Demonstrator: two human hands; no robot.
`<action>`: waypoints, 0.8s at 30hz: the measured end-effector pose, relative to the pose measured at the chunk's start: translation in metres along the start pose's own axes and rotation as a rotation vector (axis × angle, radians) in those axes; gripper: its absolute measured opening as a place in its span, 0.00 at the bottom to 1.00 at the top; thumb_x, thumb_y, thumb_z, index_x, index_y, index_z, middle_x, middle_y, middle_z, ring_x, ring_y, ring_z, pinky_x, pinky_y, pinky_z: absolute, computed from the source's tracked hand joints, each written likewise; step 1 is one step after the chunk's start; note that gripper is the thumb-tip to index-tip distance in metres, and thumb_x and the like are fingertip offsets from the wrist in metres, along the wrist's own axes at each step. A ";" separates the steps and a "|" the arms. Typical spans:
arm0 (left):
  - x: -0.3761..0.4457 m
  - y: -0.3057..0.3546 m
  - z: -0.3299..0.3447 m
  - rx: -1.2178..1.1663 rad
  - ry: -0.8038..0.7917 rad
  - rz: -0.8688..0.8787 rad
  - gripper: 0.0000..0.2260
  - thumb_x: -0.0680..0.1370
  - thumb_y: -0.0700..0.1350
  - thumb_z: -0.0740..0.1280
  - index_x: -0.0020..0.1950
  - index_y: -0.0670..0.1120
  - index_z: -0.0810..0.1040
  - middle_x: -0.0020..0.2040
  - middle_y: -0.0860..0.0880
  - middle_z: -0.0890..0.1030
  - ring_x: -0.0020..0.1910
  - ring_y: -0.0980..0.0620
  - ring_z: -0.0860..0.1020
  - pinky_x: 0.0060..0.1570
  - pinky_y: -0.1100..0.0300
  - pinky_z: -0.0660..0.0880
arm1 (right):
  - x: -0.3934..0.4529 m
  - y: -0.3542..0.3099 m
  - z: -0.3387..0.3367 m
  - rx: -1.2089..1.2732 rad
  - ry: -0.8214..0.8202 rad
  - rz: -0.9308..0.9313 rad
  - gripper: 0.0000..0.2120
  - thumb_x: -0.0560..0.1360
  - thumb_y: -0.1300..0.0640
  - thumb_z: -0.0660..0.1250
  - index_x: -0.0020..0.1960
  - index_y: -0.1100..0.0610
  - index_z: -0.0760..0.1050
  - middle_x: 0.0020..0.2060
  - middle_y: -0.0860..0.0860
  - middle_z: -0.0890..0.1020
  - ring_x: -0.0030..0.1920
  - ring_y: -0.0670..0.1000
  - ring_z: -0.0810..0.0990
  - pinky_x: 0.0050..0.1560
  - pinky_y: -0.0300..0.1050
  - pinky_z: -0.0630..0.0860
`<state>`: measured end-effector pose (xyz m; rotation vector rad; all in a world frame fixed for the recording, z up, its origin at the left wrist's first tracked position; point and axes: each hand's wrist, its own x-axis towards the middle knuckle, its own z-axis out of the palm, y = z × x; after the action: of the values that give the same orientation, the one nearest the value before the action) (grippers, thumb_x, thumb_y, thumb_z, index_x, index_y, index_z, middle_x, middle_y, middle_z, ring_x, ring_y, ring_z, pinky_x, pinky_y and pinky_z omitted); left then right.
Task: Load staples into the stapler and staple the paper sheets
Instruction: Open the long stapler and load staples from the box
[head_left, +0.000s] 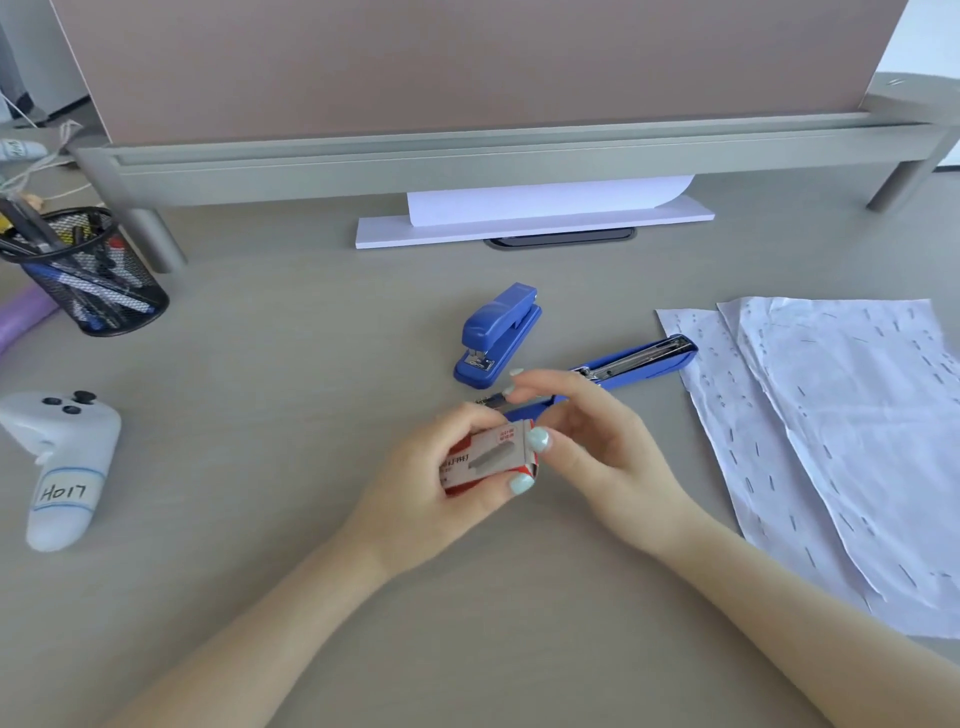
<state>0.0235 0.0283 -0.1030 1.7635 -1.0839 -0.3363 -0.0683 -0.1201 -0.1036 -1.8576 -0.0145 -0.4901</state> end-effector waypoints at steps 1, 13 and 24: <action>0.001 -0.001 -0.001 -0.019 0.007 -0.017 0.16 0.65 0.59 0.66 0.48 0.51 0.76 0.42 0.56 0.79 0.39 0.58 0.77 0.39 0.70 0.70 | 0.000 0.000 -0.001 0.016 -0.012 0.006 0.13 0.72 0.50 0.64 0.56 0.46 0.74 0.51 0.40 0.79 0.39 0.45 0.77 0.47 0.38 0.73; 0.009 -0.005 -0.003 -0.092 0.042 -0.059 0.14 0.66 0.58 0.67 0.50 0.56 0.73 0.47 0.56 0.78 0.43 0.58 0.75 0.40 0.72 0.70 | -0.002 0.005 0.000 -0.165 0.106 -0.132 0.11 0.73 0.56 0.64 0.56 0.51 0.75 0.48 0.42 0.80 0.45 0.43 0.79 0.52 0.33 0.72; 0.010 -0.008 -0.002 -0.065 0.048 -0.031 0.13 0.67 0.58 0.66 0.50 0.62 0.70 0.48 0.61 0.77 0.47 0.60 0.75 0.45 0.74 0.69 | -0.002 0.006 -0.001 -0.327 0.120 -0.222 0.14 0.69 0.63 0.55 0.48 0.52 0.75 0.51 0.42 0.74 0.55 0.44 0.73 0.58 0.43 0.68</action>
<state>0.0345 0.0220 -0.1062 1.7236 -1.0022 -0.3428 -0.0685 -0.1222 -0.1094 -2.1545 -0.0637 -0.7965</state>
